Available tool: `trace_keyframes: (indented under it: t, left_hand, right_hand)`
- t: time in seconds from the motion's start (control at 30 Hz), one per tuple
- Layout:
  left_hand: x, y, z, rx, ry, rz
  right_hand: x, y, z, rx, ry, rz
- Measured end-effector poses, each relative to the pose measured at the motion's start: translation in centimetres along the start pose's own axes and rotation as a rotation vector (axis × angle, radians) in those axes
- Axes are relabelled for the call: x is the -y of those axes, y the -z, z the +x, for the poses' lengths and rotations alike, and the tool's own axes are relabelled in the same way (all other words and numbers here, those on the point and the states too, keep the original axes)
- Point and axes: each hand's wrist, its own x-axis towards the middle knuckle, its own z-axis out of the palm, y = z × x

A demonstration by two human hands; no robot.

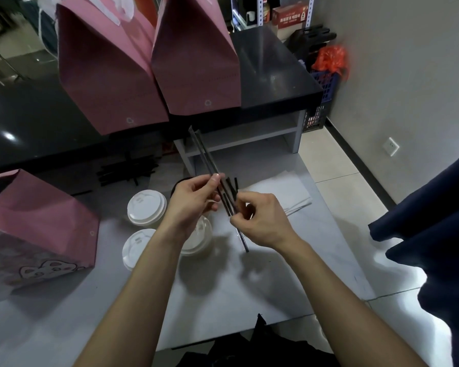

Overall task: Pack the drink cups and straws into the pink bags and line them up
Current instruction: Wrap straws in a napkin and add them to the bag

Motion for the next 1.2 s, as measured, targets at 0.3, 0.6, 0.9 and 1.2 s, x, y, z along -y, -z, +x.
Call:
trace_keyframes:
  t: [0.3,0.6,0.9,1.2]
  left_hand:
    - [0.2,0.8,1.1,-0.138,-0.069,0.24]
    - [0.3,-0.8,2.2,-0.037,-0.024,-0.02]
    - [-0.3,-1.4,2.8,-0.045,-0.187,0.382]
    - [-1.8,-4.4,4.6,0.236,-0.267,0.303]
  right_hand:
    - [-6.3,1.5,1.0,-0.138,-0.158,-0.203]
    - [-12.4,1.3,3.0,0.007,-0.258,-0.492]
    - [-10.8,3.8,2.8,-0.326,-0.296,-0.029]
    - [-7.8,7.5,3.7,-0.061,-0.339,0.587]
